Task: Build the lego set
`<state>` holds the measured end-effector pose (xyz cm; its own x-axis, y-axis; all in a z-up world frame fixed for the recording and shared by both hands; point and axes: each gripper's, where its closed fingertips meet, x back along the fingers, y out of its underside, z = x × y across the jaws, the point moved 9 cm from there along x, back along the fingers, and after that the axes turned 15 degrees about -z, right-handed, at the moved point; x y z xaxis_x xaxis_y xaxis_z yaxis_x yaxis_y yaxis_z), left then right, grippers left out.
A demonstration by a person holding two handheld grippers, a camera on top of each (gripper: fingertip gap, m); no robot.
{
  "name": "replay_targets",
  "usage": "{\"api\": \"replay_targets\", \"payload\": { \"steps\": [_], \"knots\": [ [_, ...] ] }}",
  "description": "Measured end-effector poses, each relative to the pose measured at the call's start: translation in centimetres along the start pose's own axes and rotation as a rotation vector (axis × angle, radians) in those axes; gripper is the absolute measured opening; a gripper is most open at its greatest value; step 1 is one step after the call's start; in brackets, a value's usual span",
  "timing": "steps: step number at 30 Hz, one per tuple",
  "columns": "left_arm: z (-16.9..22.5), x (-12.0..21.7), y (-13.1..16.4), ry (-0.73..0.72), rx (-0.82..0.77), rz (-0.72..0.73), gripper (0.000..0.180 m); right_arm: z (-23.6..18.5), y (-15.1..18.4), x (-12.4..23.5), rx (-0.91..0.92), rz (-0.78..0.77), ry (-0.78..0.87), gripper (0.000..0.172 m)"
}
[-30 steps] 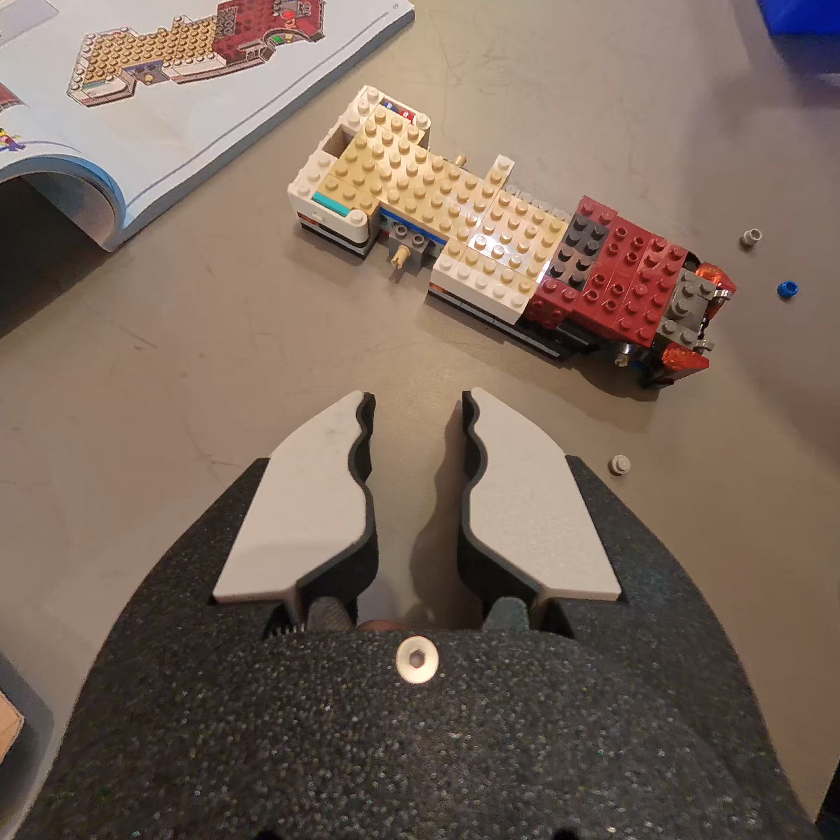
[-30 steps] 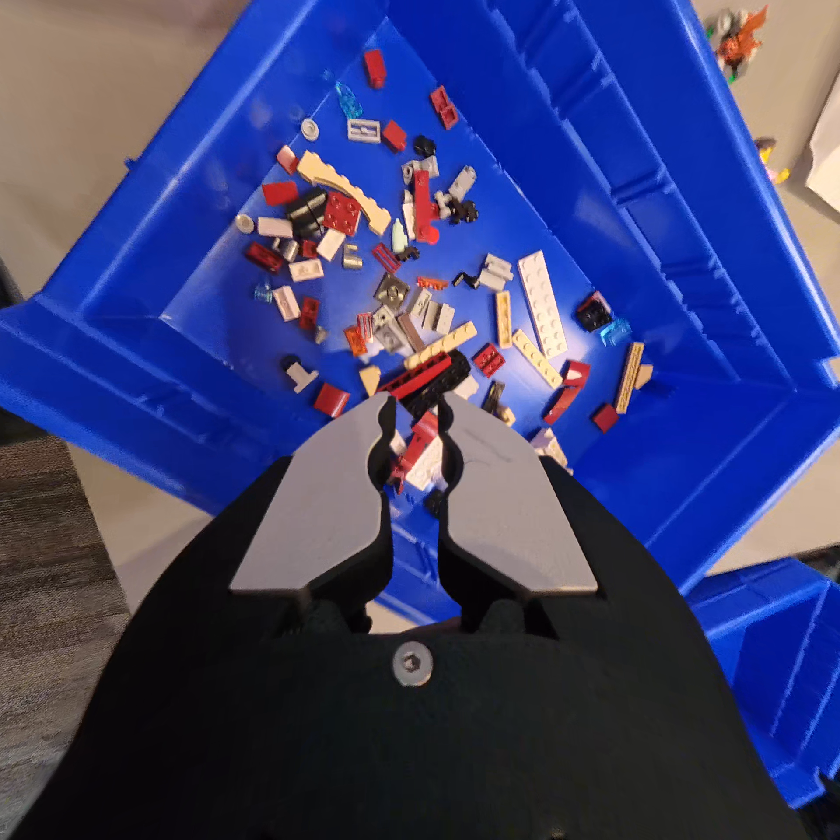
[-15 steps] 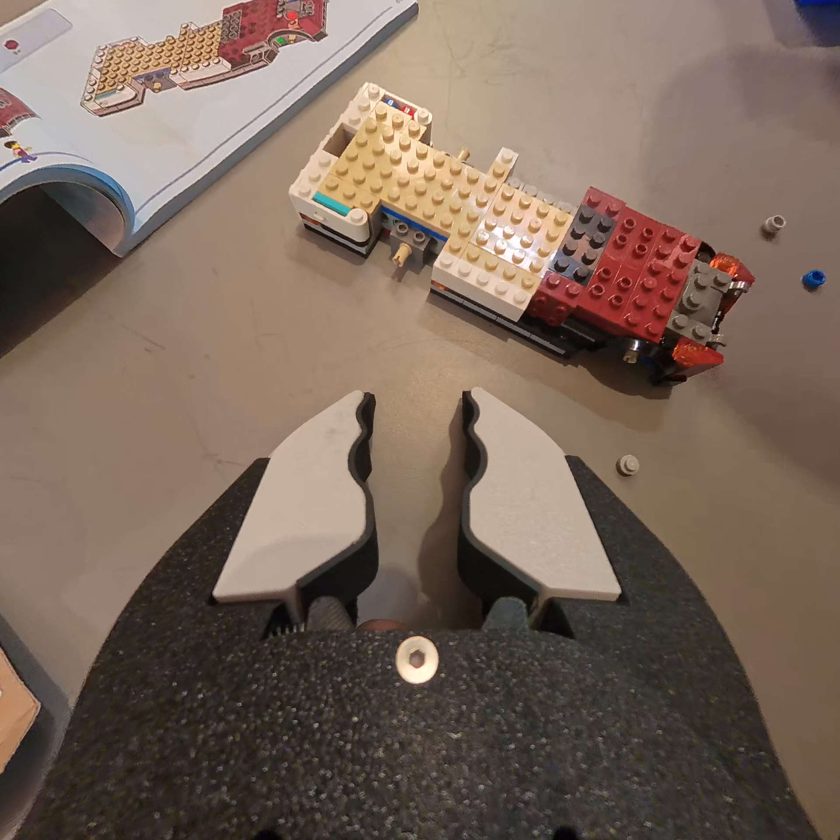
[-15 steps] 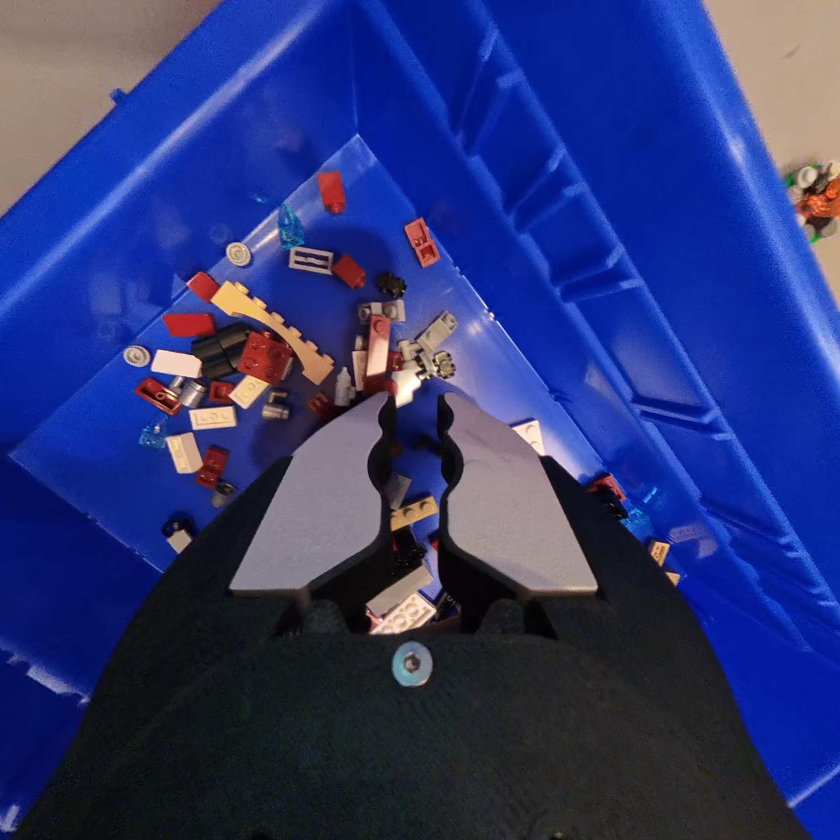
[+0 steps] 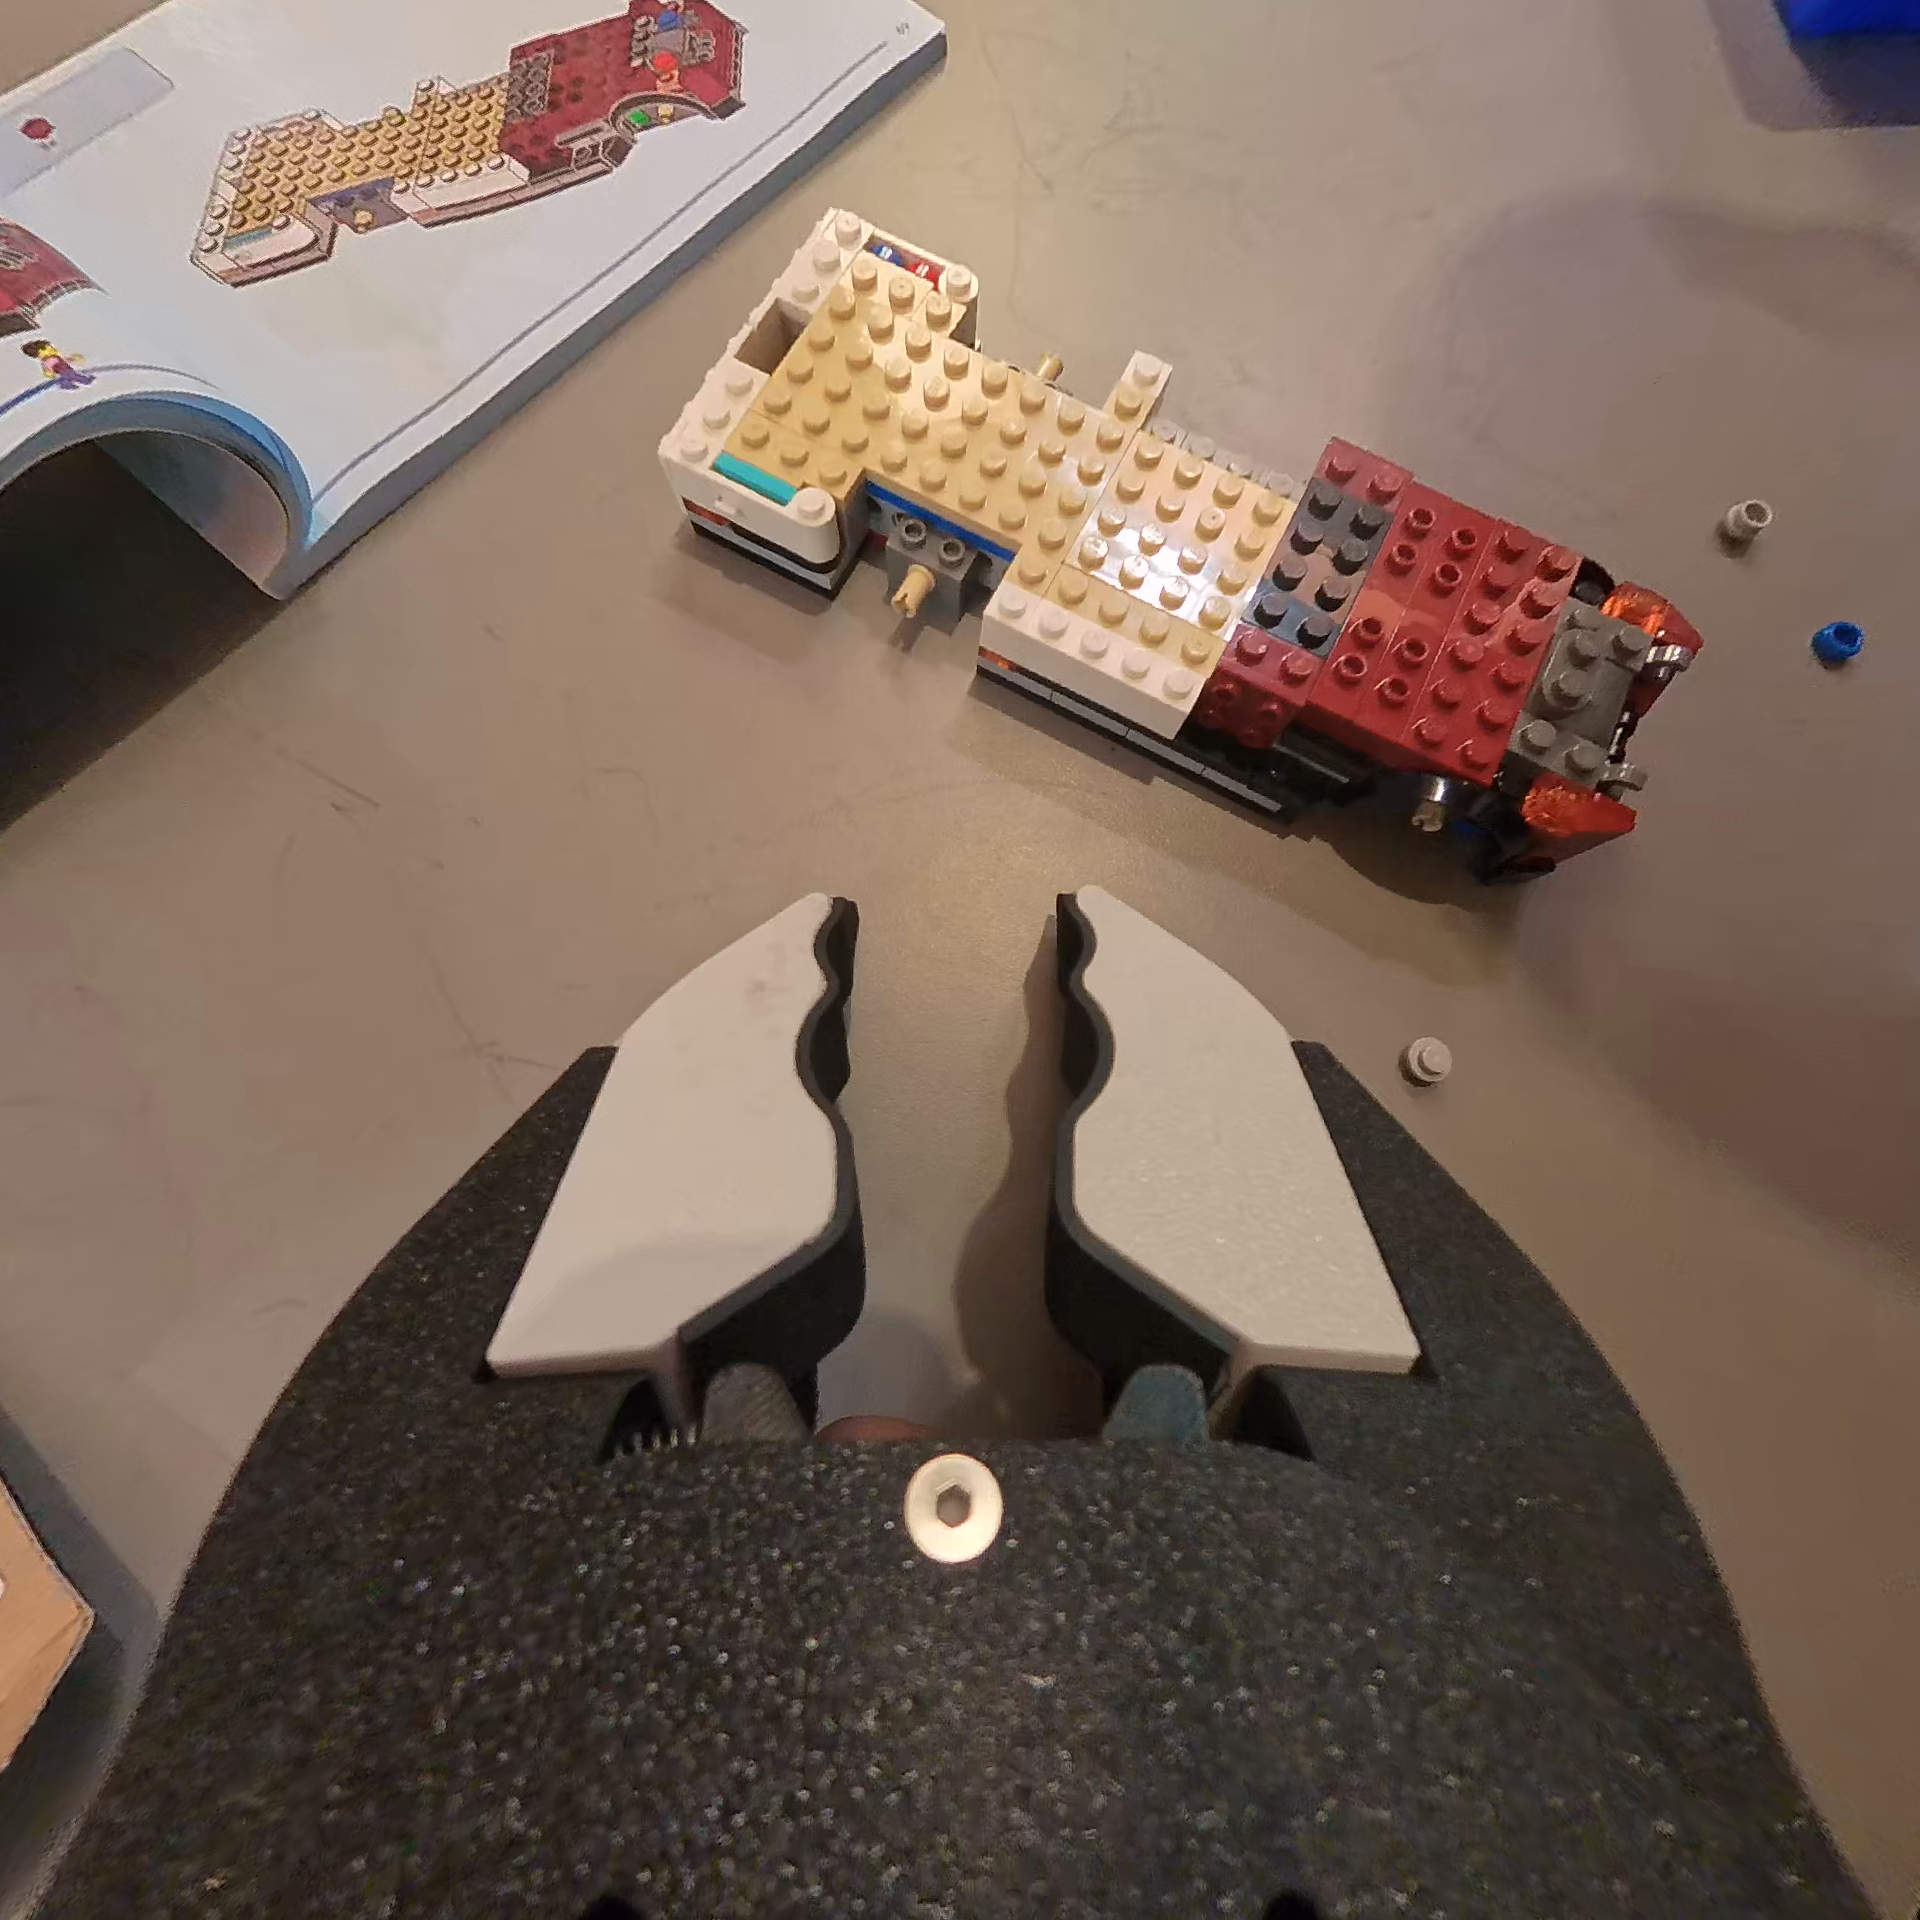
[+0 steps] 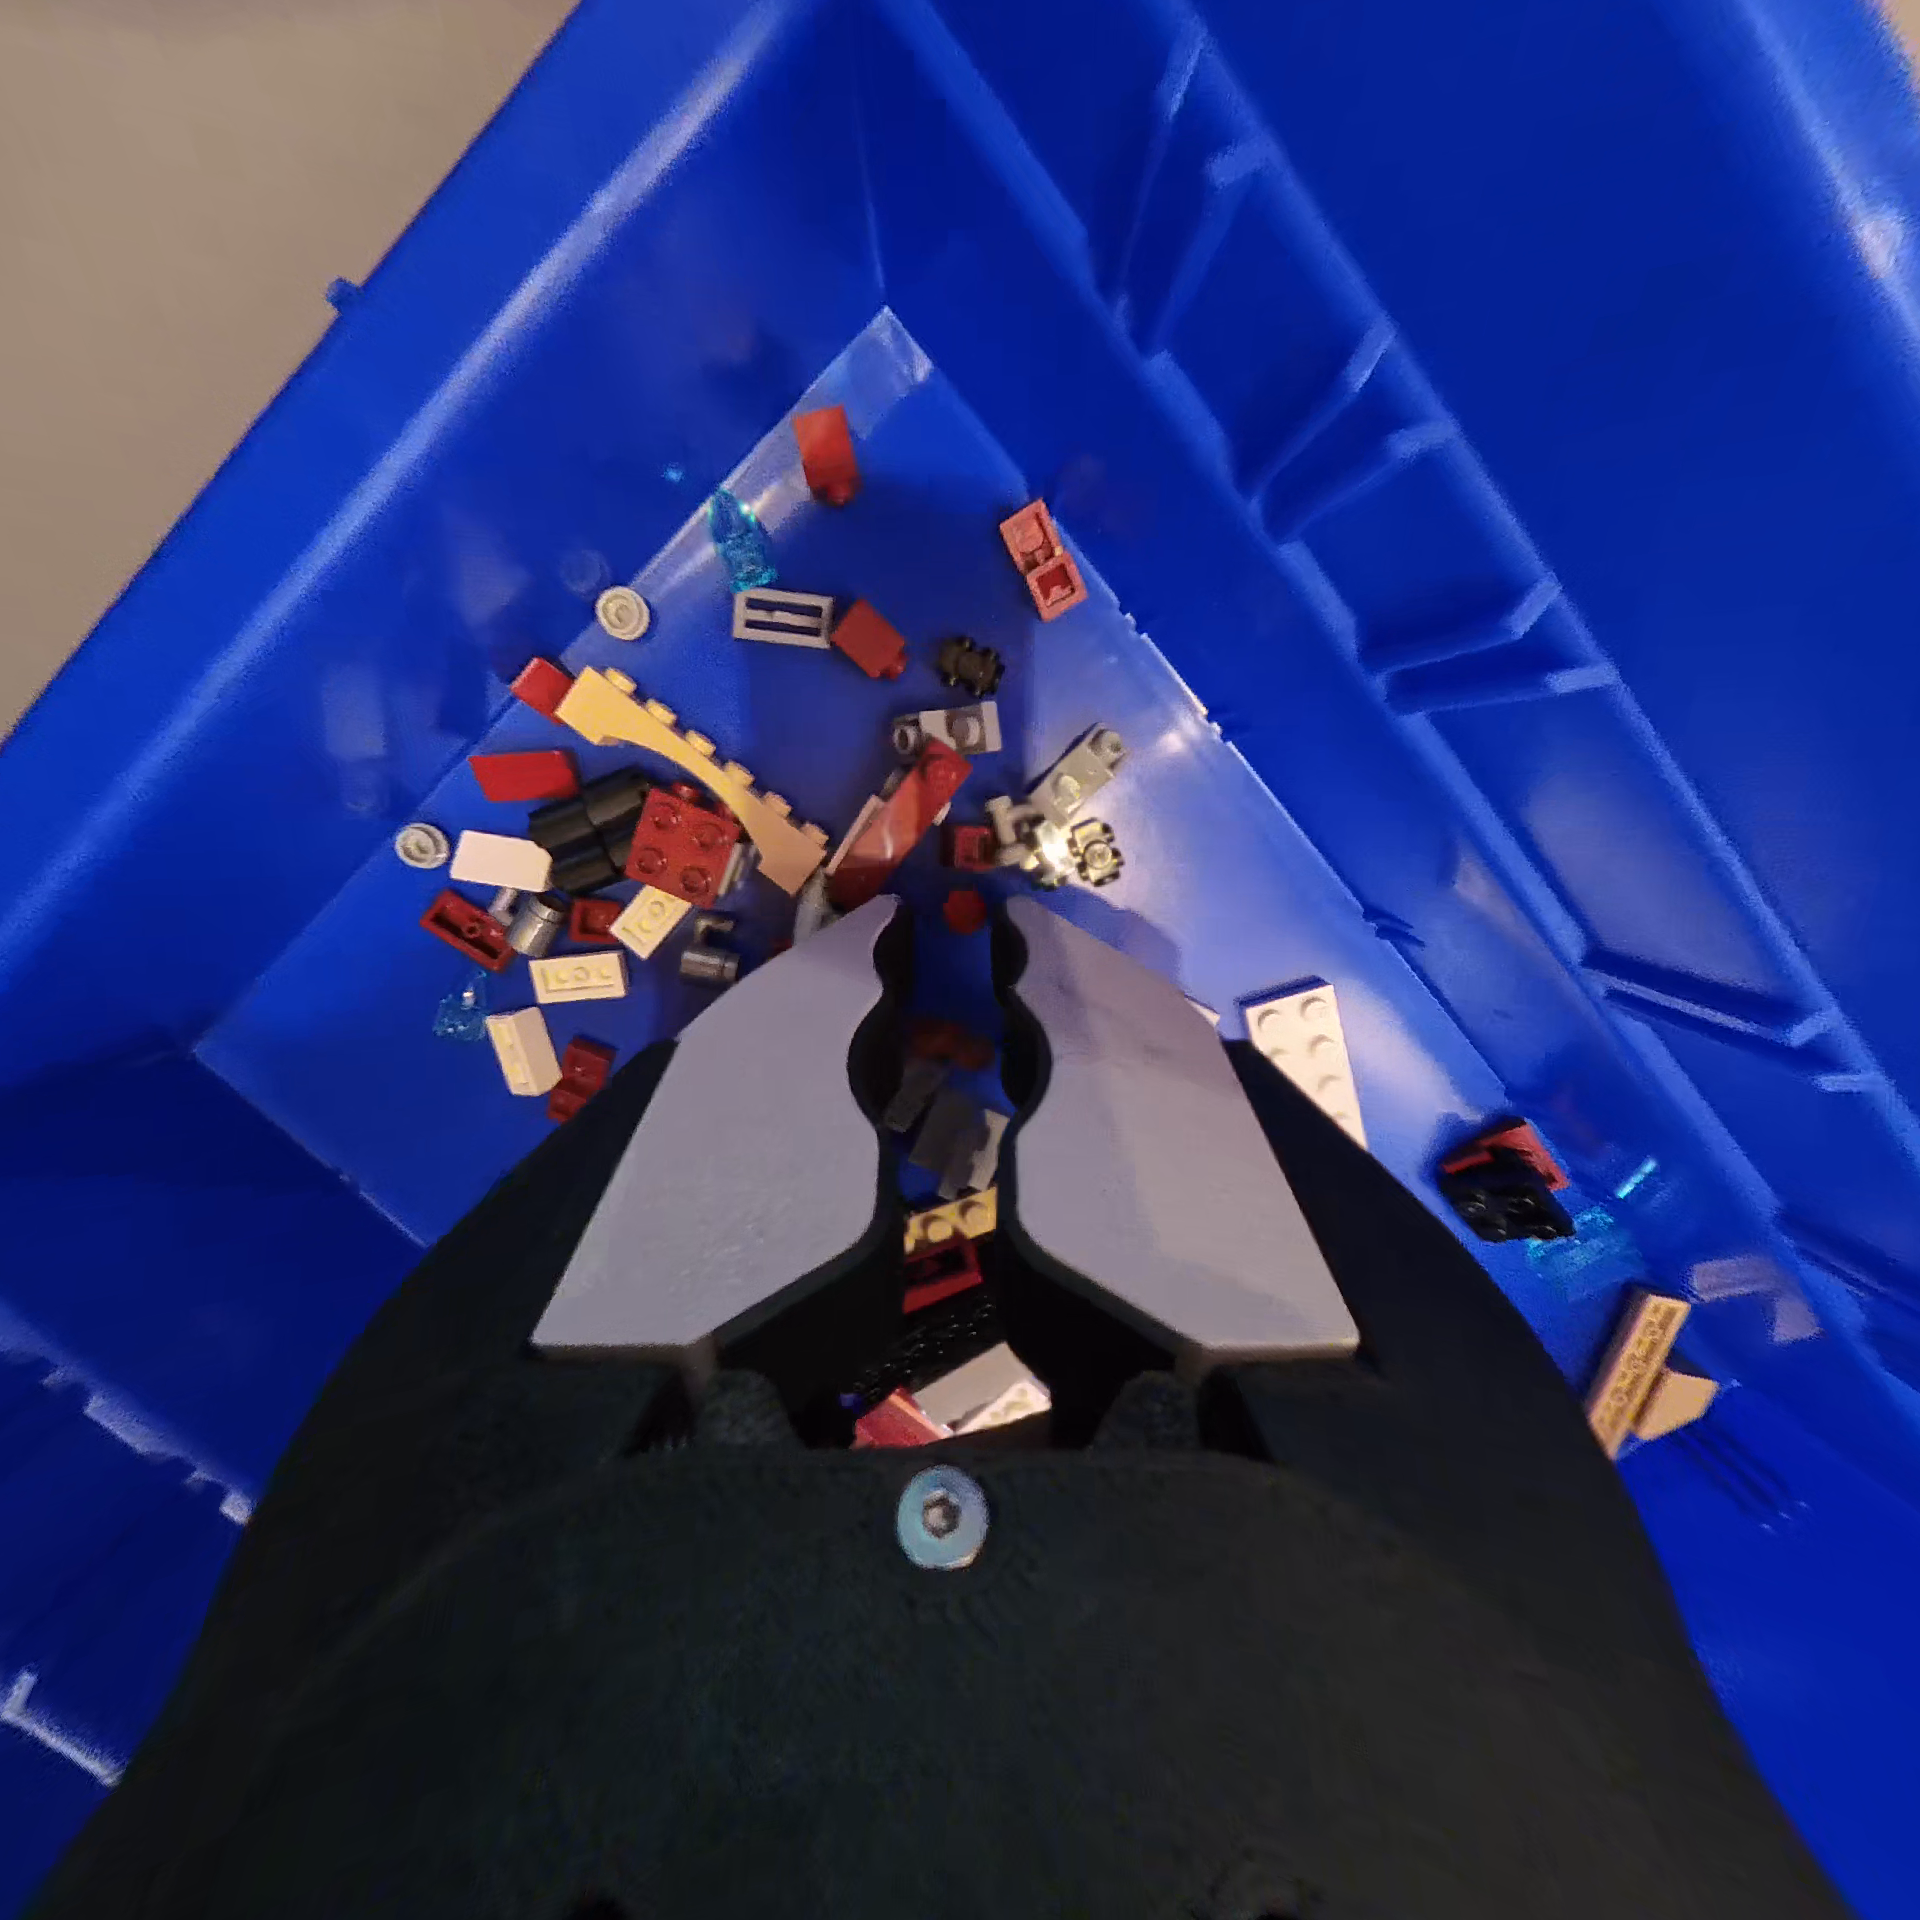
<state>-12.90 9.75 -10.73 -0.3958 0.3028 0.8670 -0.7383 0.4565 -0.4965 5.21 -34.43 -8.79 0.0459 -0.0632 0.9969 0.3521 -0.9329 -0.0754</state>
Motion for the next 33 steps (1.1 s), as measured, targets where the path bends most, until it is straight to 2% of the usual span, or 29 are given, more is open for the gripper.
{"api": "replay_targets", "payload": {
  "steps": [6,11,17,20,23,29,33],
  "knots": [
    [0.0,0.1,0.0,0.011,0.001,0.007,0.038,0.4,-0.2,0.0,-0.045,-0.014,-0.029,0.009],
    [0.0,0.3,0.0,0.017,0.002,0.026,0.038,-0.1,-0.6,0.5,-0.06,-0.058,0.023,0.008],
    [0.0,0.6,0.1,0.03,-0.002,0.059,0.038,-3.0,-3.1,6.6,-0.143,0.017,0.179,0.008],
    [-0.1,0.7,0.1,0.032,0.001,0.07,0.037,-5.6,-6.5,8.9,-0.148,0.102,0.21,0.008],
    [0.0,0.7,0.1,0.022,0.002,0.076,0.036,-7.9,-11.4,8.7,-0.134,0.195,0.209,0.008],
    [0.2,0.6,0.1,0.008,-0.02,0.061,0.035,-10.3,-22.8,2.4,-0.091,0.326,0.166,0.008],
    [0.5,0.6,0.1,-0.022,-0.04,0.066,0.035,-10.6,-26.6,-1.4,-0.093,0.272,0.195,0.008]
  ]
}}
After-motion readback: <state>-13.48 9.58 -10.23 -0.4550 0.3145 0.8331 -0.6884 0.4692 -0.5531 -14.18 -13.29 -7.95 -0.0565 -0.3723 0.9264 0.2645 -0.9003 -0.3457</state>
